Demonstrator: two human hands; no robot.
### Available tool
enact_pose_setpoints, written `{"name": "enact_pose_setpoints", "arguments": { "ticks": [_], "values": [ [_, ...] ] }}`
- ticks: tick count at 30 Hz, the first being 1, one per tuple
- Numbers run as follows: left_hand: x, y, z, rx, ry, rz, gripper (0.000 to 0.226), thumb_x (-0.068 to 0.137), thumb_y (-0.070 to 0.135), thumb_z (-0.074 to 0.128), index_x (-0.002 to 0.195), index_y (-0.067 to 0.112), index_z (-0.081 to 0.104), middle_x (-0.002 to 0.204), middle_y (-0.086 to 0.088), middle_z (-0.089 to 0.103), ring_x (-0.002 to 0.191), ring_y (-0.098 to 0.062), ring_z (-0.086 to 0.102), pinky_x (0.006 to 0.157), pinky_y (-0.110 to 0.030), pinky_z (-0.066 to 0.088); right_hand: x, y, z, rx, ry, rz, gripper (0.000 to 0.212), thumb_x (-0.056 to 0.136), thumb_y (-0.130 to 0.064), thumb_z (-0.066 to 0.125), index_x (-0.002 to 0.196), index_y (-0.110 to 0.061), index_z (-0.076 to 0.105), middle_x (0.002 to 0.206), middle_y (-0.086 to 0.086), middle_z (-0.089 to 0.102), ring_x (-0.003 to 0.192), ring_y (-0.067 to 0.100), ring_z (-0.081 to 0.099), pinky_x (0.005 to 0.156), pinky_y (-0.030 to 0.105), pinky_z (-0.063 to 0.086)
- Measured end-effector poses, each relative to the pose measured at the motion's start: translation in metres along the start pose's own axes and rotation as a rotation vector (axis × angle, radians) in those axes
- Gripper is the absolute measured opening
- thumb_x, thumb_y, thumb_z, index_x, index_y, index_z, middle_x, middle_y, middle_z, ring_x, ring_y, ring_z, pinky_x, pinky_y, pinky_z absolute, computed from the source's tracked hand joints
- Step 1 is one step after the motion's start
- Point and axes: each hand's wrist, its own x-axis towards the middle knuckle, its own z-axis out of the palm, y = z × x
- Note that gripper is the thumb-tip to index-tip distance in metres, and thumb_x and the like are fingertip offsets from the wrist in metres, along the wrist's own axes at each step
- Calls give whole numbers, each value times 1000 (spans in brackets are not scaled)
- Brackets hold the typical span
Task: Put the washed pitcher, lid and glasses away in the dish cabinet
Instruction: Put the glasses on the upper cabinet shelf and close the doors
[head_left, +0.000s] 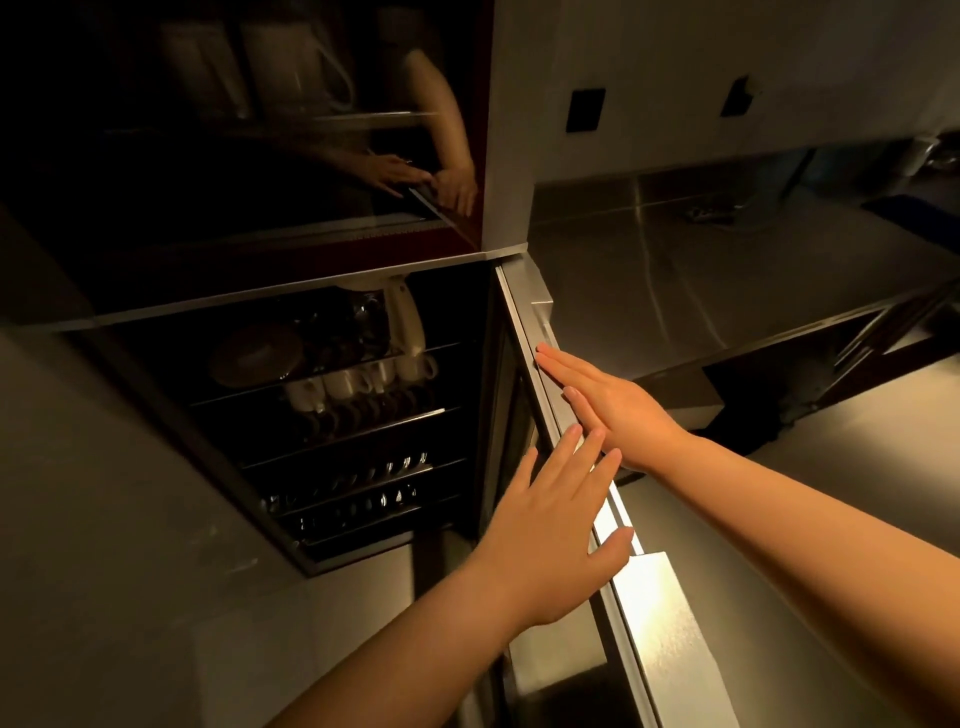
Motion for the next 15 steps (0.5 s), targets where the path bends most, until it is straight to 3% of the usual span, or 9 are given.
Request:
{"name": "enact_pose_setpoints", "arguments": {
  "ticks": [7, 15],
  "values": [
    [-28, -24, -18, -8, 11, -36, 66, 99, 42, 28, 150, 28, -11, 157, 12, -19, 132, -1, -30, 116, -36, -13, 9, -34, 27, 49, 132, 99, 53, 98, -49, 11, 147, -31, 22, 154, -11, 21, 135, -2, 19, 110, 21, 22],
    [-54, -65, -48, -51, -13, -92, 57, 103, 38, 25, 151, 29, -4, 158, 14, -10, 133, 4, -20, 108, -26, -10, 33, -72, 49, 24, 180, 118, 60, 94, -50, 10, 147, -25, 25, 155, -6, 21, 140, 8, 22, 112, 29, 23]
  ]
}}
